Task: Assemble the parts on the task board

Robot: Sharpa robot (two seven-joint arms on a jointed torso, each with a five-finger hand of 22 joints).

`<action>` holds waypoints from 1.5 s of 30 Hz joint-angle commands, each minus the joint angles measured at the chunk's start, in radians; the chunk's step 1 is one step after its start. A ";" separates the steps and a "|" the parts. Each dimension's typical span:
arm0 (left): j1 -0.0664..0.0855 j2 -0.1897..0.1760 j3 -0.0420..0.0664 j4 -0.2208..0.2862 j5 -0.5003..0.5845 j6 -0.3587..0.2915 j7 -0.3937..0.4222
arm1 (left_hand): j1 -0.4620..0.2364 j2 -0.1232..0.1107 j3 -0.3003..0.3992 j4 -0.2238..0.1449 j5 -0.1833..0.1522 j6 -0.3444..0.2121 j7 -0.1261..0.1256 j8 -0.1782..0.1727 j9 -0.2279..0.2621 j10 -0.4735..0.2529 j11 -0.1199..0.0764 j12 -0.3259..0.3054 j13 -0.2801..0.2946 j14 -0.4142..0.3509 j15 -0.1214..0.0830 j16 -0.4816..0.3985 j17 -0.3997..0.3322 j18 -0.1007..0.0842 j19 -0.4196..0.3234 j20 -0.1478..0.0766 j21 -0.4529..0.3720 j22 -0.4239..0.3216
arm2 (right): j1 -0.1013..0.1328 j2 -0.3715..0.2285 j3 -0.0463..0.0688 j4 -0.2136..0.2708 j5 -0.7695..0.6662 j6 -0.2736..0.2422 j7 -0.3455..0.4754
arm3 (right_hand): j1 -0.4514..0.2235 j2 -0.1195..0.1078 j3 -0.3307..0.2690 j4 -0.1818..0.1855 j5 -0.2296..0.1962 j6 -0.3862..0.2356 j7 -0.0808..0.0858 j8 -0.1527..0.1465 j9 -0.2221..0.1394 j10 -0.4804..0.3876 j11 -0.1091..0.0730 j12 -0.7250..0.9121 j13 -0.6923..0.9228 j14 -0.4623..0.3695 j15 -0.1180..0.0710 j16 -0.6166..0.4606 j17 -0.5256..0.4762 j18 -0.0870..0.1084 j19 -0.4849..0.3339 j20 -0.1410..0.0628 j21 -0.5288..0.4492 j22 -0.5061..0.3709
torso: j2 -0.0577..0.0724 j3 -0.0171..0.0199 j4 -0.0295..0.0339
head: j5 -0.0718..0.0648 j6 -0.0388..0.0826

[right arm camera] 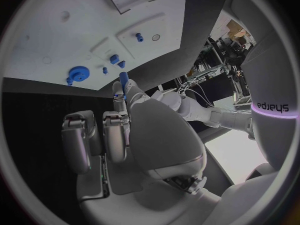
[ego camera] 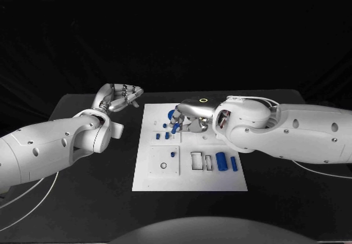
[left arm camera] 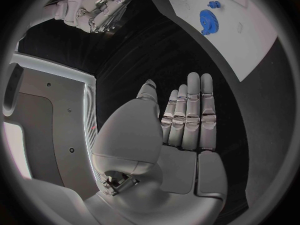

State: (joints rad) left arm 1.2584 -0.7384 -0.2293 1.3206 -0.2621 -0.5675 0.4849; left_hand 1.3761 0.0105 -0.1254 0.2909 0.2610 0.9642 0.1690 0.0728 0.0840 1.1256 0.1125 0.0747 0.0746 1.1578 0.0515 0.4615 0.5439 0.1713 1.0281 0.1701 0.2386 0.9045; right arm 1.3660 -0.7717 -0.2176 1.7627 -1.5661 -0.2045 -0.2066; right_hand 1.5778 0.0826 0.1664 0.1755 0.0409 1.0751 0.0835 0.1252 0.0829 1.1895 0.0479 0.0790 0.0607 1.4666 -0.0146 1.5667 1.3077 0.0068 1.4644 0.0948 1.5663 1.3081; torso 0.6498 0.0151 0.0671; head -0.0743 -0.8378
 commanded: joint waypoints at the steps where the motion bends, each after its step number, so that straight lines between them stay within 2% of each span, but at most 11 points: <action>1: 0.000 0.003 0.001 0.000 -0.004 0.004 0.006 | 0.000 0.008 -0.007 0.001 0.005 -0.005 -0.001 0.001 0.001 -0.002 0.001 0.001 0.002 0.007 0.004 -0.005 -0.002 0.012 0.009 -0.001 -0.007 -0.001 | -0.011 0.026 0.000 -0.008 -0.054 0.034 0.058 | 0.007 0.007 0.009 0.000 0.007 0.009 0.014 0.006 0.011 0.001 0.003 -0.006 -0.001 0.104 -0.005 0.004 0.263 -0.007 0.106 -0.004 0.004 0.263 | -0.001 -0.0010 0.0011 | 0.004 -0.001; 6: 0.000 0.007 0.001 -0.001 -0.004 0.007 0.006 | 0.000 0.008 -0.007 0.001 0.005 -0.005 -0.001 0.001 0.001 -0.002 0.001 0.001 0.002 0.007 0.004 -0.005 -0.002 0.012 0.009 -0.001 -0.007 -0.001 | -0.032 0.068 0.000 -0.023 -0.084 0.049 0.080 | 0.008 0.007 0.011 0.001 0.007 0.009 0.014 0.005 0.011 0.001 0.003 -0.008 -0.001 0.104 -0.005 0.004 0.263 -0.007 0.106 -0.004 0.004 0.263 | 0.000 -0.0015 0.0016 | 0.007 -0.002; 10: 0.000 0.008 0.001 -0.001 -0.004 0.010 0.005 | 0.001 0.008 -0.007 0.001 0.006 -0.005 -0.001 0.001 0.001 -0.002 0.001 0.001 0.001 0.006 0.004 -0.005 -0.002 0.012 0.009 -0.001 -0.007 -0.002 | -0.041 0.094 0.000 -0.035 -0.109 0.091 0.095 | 0.010 0.008 0.015 0.001 0.007 0.006 0.014 0.003 0.010 -0.001 0.003 -0.012 -0.001 0.104 -0.005 0.004 0.263 -0.007 0.106 -0.004 0.004 0.263 | 0.000 -0.0013 0.0013 | 0.006 -0.006; 15: 0.000 0.008 0.001 -0.002 -0.006 0.012 0.004 | 0.001 0.008 -0.007 0.001 0.006 -0.005 -0.001 0.001 0.001 -0.002 0.001 0.001 0.001 0.006 0.004 -0.005 -0.002 0.012 0.009 -0.001 -0.007 -0.002 | -0.046 0.112 0.000 -0.042 -0.127 0.130 0.109 | 0.011 0.009 0.018 0.001 0.007 0.004 0.014 0.001 0.010 -0.003 0.003 -0.014 -0.001 0.104 -0.005 0.004 0.263 -0.007 0.106 -0.004 0.004 0.263 | 0.000 -0.0005 0.0018 | 0.011 -0.007; 18: 0.000 0.008 0.001 -0.002 -0.007 0.012 0.004 | 0.001 0.008 -0.007 0.001 0.006 -0.005 -0.001 0.001 0.001 -0.002 0.001 0.001 0.001 0.006 0.004 -0.005 -0.002 0.012 0.009 -0.001 -0.007 -0.002 | -0.047 0.122 0.000 -0.046 -0.142 0.159 0.123 | 0.012 0.010 0.021 0.001 0.007 0.003 0.014 0.000 0.010 -0.004 0.003 -0.015 -0.001 0.104 -0.005 0.004 0.263 -0.007 0.106 -0.004 0.004 0.263 | 0.001 -0.0002 -0.0005 | 0.013 -0.009; 30: 0.000 0.009 0.001 -0.003 -0.007 0.014 0.002 | 0.001 0.009 -0.008 0.001 0.006 -0.006 -0.001 0.001 0.001 -0.002 0.001 0.001 0.001 0.006 0.004 -0.006 -0.002 0.012 0.009 -0.001 -0.008 -0.002 | -0.050 0.153 0.001 -0.051 -0.164 0.264 0.150 | 0.014 0.010 0.025 0.002 0.007 0.002 0.014 -0.001 0.009 -0.007 0.002 -0.017 -0.001 0.104 -0.006 0.004 0.263 -0.007 0.106 -0.004 0.004 0.263 | 0.001 -0.0002 -0.0008 | 0.008 -0.016; 34: 0.000 0.008 0.001 -0.002 -0.007 0.016 0.000 | 0.002 0.009 -0.008 0.001 0.007 -0.006 -0.001 0.001 0.001 -0.002 0.001 0.001 0.001 0.006 0.004 -0.006 -0.003 0.012 0.009 -0.001 -0.008 -0.003 | -0.054 0.164 0.001 -0.057 -0.166 0.285 0.162 | 0.014 0.009 0.025 0.002 0.007 0.002 0.013 -0.002 0.009 -0.008 0.002 -0.018 -0.001 0.104 -0.006 0.004 0.263 -0.007 0.106 -0.004 0.004 0.263 | 0.002 0.0008 -0.0004 | 0.006 -0.020; 45: 0.000 0.007 0.001 0.000 -0.007 0.009 0.002 | 0.007 0.010 -0.010 0.000 0.008 -0.007 0.000 0.000 0.001 -0.004 0.002 0.000 0.001 0.003 0.005 -0.009 -0.004 0.012 0.008 -0.001 -0.011 -0.005 | -0.075 0.195 0.001 -0.087 -0.164 0.332 0.132 | 0.015 0.010 0.030 0.003 0.006 -0.002 0.012 -0.005 0.008 -0.012 0.001 -0.019 -0.001 0.104 -0.007 0.004 0.263 -0.007 0.106 -0.005 0.004 0.263 | 0.001 -0.0009 -0.0010 | 0.009 -0.024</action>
State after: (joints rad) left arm 1.2583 -0.7328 -0.2293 1.3182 -0.2642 -0.5658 0.4812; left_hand 1.3801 0.0144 -0.1309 0.2908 0.2649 0.9628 0.1676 0.0728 0.0839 1.1256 0.1125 0.0747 0.0745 1.1578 0.0515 0.4566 0.5407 0.1713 1.0281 0.1701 0.2301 0.9007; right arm 1.2939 -0.5797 -0.2167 1.6781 -1.7142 0.0754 -0.0670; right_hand 1.5813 0.0827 0.1894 0.1794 0.0426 1.0678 0.0903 0.1174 0.0831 1.1869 0.0495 0.0637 0.0598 1.4666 -0.0146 1.5667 1.3074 0.0068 1.4644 0.0949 1.5663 1.3075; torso 0.6508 0.0146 0.0662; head -0.0659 -0.8605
